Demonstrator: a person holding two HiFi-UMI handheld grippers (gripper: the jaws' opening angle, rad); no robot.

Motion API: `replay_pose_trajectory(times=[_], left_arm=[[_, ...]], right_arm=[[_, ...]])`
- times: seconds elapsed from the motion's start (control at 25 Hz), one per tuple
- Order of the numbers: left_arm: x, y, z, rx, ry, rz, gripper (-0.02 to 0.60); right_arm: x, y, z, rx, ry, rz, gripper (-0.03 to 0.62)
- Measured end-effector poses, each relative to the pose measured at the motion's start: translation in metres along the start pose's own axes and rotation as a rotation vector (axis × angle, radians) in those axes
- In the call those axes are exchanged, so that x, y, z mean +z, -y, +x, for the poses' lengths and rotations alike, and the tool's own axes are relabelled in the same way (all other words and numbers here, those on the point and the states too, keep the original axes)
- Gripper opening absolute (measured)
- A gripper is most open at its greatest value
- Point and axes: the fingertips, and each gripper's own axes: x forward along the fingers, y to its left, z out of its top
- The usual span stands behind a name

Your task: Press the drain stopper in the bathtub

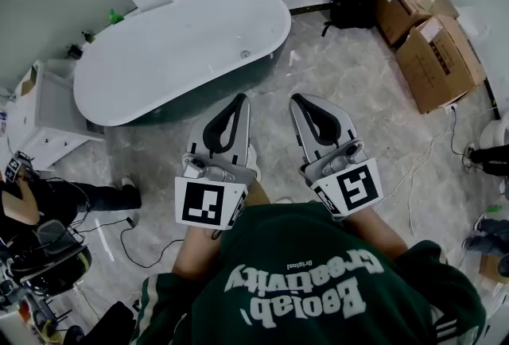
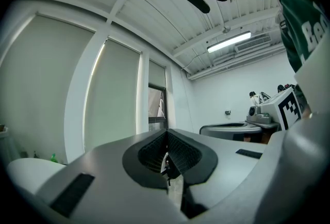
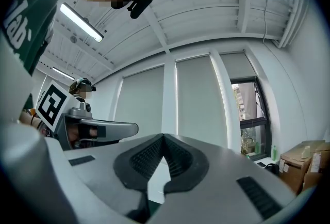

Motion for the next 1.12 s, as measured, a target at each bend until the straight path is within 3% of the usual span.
replay_pose_trajectory(times=[0.2, 0.44, 0.6, 1.12], left_arm=[[-0.013, -0.062, 0.036, 0.002, 0.005, 0.015, 0.006], [-0.019, -0.124, 0.083, -0.016, -0.013, 0.092, 0.006], [-0.017, -0.159, 0.108, -0.03, -0.004, 0.037, 0.006], [-0.037, -0.234, 0.183, -0.087, -0.036, 0.032, 0.006]], right_arm=[[-0.015, 0.01, 0.065, -0.024, -0.009, -0.023, 0.011], [-0.015, 0.038, 0.138, -0.064, -0.034, -0.066, 0.011], [-0.01, 0.048, 0.182, -0.063, -0.045, -0.088, 0.011], [-0.033, 0.095, 0.271, -0.147, -0.064, -0.049, 0.011]])
